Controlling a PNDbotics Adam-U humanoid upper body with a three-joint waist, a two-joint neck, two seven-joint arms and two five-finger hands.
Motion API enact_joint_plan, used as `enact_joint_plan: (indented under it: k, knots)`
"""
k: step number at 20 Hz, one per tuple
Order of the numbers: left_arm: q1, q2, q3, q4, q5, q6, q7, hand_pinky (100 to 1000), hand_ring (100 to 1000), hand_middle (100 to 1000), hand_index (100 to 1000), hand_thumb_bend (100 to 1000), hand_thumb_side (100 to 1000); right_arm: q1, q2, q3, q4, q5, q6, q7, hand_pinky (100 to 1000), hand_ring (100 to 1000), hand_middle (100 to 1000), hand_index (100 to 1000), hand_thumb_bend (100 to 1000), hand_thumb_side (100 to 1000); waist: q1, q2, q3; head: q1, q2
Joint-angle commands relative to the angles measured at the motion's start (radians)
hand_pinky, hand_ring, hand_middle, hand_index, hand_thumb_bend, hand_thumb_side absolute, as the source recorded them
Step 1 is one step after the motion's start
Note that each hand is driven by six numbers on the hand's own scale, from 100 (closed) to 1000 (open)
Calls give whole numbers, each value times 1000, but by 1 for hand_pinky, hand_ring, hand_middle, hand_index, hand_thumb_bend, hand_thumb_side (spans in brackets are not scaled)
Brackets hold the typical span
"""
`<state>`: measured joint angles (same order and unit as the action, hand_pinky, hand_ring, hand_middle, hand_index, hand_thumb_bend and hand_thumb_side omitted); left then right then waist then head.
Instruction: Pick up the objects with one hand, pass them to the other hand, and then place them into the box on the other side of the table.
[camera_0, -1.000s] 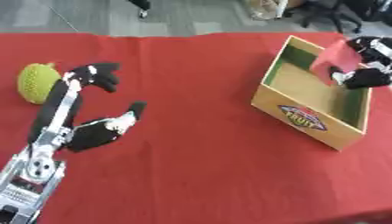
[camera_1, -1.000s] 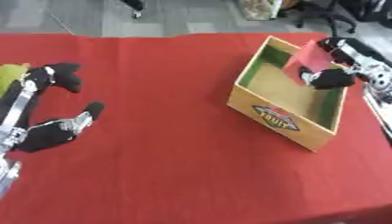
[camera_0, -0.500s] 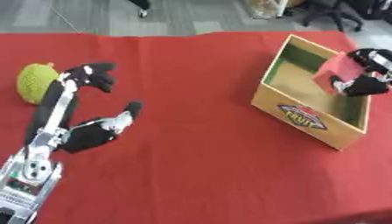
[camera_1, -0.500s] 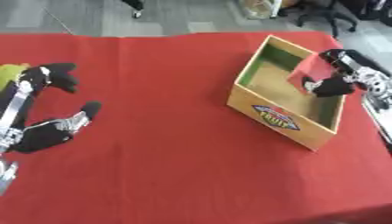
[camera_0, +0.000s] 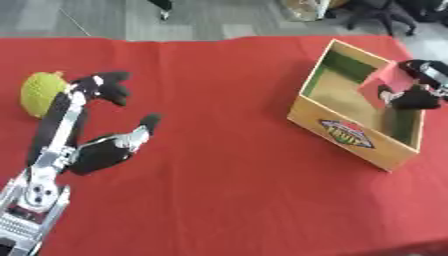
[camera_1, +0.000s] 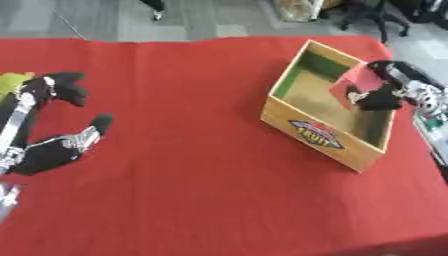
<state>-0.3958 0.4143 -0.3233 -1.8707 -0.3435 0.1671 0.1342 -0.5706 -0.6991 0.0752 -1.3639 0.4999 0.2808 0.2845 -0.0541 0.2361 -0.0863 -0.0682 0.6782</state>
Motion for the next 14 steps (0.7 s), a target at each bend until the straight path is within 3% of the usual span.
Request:
enact_joint_plan:
  k: [1, 3, 7, 8, 9, 11, 14]
  knots:
    - [-9, 19, 11, -13, 7, 0, 8, 824, 594, 589, 819, 500, 427, -17, -29, -12, -7, 29, -18, 5, 935, 871, 717, 927, 200, 367, 1, -12, -1, 3, -2]
    - [-9, 19, 11, -13, 7, 0, 9, 824, 594, 588, 818, 498, 426, -18, -28, -11, -3, 31, -28, 14, 930, 848, 661, 935, 229, 332, 1, -12, -1, 4, -1]
    - [-7, 19, 12, -13, 6, 2, 11, 824, 593, 588, 819, 501, 426, -16, -26, -14, 1, 27, -39, 19, 935, 851, 669, 963, 234, 226, 1, -12, 0, 7, 1]
    - [-7, 19, 12, -12, 6, 2, 12, 824, 593, 589, 819, 502, 426, -16, -26, -15, 1, 28, -41, 15, 936, 852, 669, 967, 258, 245, 1, -13, 0, 7, 2]
    - [-7, 19, 13, -12, 6, 2, 12, 824, 594, 588, 819, 501, 425, -16, -27, -15, 1, 30, -42, 11, 939, 858, 674, 968, 263, 330, 1, -13, 1, 7, 3]
    - [-7, 19, 13, -13, 6, 3, 14, 825, 593, 589, 820, 498, 420, -17, -29, -15, -1, 42, -35, -6, 941, 864, 686, 960, 206, 391, 1, -13, 1, 6, 4]
    - [-8, 18, 13, -12, 5, 4, 15, 825, 593, 588, 820, 497, 420, -17, -28, -11, -4, 51, -20, -24, 946, 872, 701, 960, 190, 404, 0, -14, 3, 6, 5]
